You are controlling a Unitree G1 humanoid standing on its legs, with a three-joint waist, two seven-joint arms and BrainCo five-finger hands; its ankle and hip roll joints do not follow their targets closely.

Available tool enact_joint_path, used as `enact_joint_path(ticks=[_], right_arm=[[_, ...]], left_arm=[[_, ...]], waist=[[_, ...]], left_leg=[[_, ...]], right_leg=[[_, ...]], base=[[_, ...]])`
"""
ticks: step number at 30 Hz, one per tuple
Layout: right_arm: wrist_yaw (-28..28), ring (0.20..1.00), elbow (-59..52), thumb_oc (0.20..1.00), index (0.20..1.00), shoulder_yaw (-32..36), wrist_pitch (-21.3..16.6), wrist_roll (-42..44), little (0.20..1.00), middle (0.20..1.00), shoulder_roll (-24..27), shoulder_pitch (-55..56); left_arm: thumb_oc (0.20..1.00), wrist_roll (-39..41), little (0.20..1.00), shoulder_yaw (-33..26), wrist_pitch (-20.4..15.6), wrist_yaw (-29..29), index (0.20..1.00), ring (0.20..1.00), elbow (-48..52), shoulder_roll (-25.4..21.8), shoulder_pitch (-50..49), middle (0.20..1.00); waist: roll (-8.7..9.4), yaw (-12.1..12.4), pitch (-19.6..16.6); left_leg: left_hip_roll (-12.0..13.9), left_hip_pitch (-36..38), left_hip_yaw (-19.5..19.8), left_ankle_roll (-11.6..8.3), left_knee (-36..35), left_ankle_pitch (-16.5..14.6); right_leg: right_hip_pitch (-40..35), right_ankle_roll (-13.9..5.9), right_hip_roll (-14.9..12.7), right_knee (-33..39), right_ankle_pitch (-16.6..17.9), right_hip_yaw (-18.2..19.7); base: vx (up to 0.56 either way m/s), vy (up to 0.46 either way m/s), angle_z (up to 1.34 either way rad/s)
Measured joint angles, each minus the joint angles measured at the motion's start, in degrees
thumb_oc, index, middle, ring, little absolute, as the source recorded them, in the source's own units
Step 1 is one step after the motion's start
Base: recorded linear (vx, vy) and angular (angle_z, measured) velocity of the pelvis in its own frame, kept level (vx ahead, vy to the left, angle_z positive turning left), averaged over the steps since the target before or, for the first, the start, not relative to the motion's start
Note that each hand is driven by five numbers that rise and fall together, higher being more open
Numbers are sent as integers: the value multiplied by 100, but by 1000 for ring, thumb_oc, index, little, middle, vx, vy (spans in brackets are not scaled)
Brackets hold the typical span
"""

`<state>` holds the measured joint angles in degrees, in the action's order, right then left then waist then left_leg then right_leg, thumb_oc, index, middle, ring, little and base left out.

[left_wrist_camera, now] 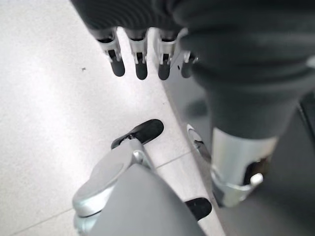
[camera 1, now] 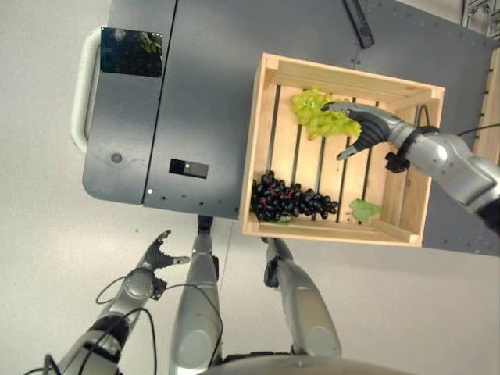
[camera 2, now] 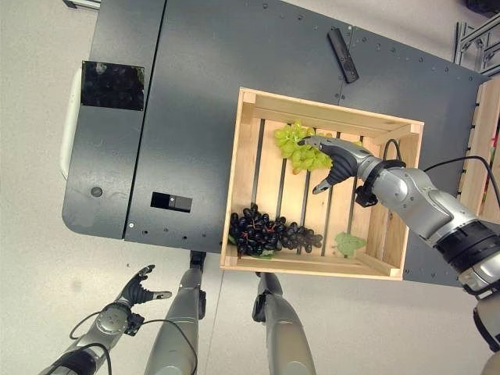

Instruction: Pick up the fruits from the basket on one side to the basket on the other side

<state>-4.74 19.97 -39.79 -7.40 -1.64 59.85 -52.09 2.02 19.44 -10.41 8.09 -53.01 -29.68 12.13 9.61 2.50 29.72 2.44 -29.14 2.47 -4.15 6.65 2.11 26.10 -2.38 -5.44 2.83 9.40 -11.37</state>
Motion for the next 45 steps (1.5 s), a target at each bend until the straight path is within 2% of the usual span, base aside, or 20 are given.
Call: enact_joint_path(ticks=[8, 14, 22, 27, 35, 45], right_arm=[[486, 1000, 722, 1000, 1000, 83, 144, -282, 1000, 1000, -514, -715], [745, 1000, 1263, 1000, 1000, 50, 166, -388, 1000, 1000, -768, -1096], [1047, 1000, 1812, 1000, 1000, -344, 181, -387, 1000, 1000, -1015, -1864], [1063, 1000, 1820, 1000, 1000, -555, 192, -387, 1000, 1000, -1224, -2192], [1060, 1000, 1781, 1000, 1000, -594, 195, -385, 1000, 1000, -1238, -2350], [927, 1000, 2460, 1000, 1000, -930, 251, -364, 1000, 1000, -1336, -2713]], left_arm=[[1000, 158, 1000, 26, -1, 120, 1000, 1000, -50, 74, 35, 1000], [1000, 327, 1000, 92, 2, 248, 1000, 1000, -208, 141, 41, 1000], [1000, 380, 1000, 230, -4, 335, 1000, 1000, -222, 115, 48, 1000], [1000, 406, 1000, 285, -11, 399, 1000, 1000, -213, 95, 54, 1000], [1000, 451, 1000, 291, -10, 454, 1000, 1000, -245, 120, 101, 1000], [1000, 454, 1000, 415, -5, 487, 1000, 1000, -290, 100, 164, 1000]], waist=[[-136, 3, 45], [-158, 19, 59], [-184, 21, 65], [-199, 9, 61], [-199, -3, 60], [-198, 0, 59]], left_leg=[[5, -529, 31, -12, 71, 87], [-2, -836, 62, -15, 125, 102], [-3, -1308, 63, -19, 290, 119], [-14, -1529, 58, -19, 399, 119], [-27, -1840, 67, -20, 587, 115], [-37, -1899, 77, -19, 685, 116]], right_leg=[[583, 30, -6, -205, -11, 1], [936, 63, -20, -364, -37, 7], [1439, 81, -32, -573, -50, 65], [1703, 103, -51, -755, -89, 102], [2076, 116, -87, -1109, -185, 129], [2134, 120, -104, -1213, -187, 134]], base=[[0, 0, 0], [0, 0, 0], [0, 0, 0], [0, 0, 0], [1, 1, 0], [0, 0, 0]])
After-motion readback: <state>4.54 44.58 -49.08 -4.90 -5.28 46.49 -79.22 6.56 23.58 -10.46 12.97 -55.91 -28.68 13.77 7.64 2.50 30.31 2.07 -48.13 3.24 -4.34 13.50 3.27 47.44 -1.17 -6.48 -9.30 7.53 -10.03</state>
